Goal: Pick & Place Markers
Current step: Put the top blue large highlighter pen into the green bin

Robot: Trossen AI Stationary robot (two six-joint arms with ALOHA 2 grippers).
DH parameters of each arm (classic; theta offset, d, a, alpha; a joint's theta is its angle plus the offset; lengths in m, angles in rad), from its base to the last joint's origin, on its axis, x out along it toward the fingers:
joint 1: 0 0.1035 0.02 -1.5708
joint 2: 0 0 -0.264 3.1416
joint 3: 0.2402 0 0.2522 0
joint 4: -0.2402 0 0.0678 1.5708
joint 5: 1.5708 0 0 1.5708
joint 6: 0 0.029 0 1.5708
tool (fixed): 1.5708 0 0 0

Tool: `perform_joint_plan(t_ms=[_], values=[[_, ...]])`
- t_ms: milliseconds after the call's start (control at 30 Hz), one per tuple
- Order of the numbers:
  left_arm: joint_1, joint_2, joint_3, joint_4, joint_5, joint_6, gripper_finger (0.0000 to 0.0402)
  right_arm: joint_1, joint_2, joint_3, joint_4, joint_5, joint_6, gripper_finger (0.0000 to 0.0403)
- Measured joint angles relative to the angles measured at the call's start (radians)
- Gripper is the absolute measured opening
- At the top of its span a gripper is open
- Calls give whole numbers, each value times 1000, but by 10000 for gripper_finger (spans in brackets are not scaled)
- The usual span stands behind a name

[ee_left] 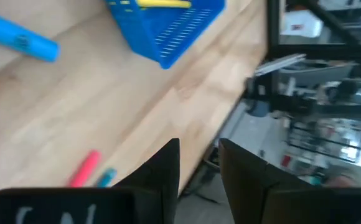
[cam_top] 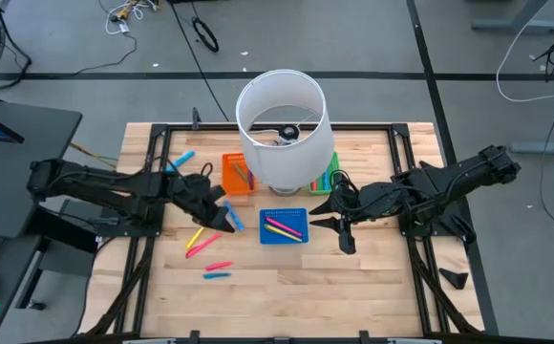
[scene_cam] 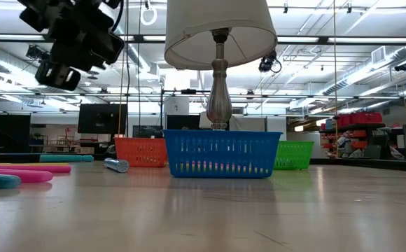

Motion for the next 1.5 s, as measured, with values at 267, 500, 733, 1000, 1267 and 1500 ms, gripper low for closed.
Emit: perform_joint_plan(t_ms=[267, 500, 733, 1000, 1267, 1500], values=[[-103, 0, 0, -134, -142, 51, 115, 0, 0, 0, 0, 0, 0, 110], [-180, 0, 0, -226, -244, 48, 115, 0, 0, 0, 0, 0, 0, 110], [-248, 4, 38, -315, -347, 21, 115, 0, 0, 0, 0, 0, 0, 110], [-301, 71, 263, -607, -461, 26, 115, 0, 0, 0, 0, 0, 0, 110], [-341, 200, 424, -813, -468, 20, 115, 0, 0, 0, -4, 0, 0, 110], [-369, 296, 490, -888, -467, -6, 115, 0, 0, 0, -22, 0, 0, 110]])
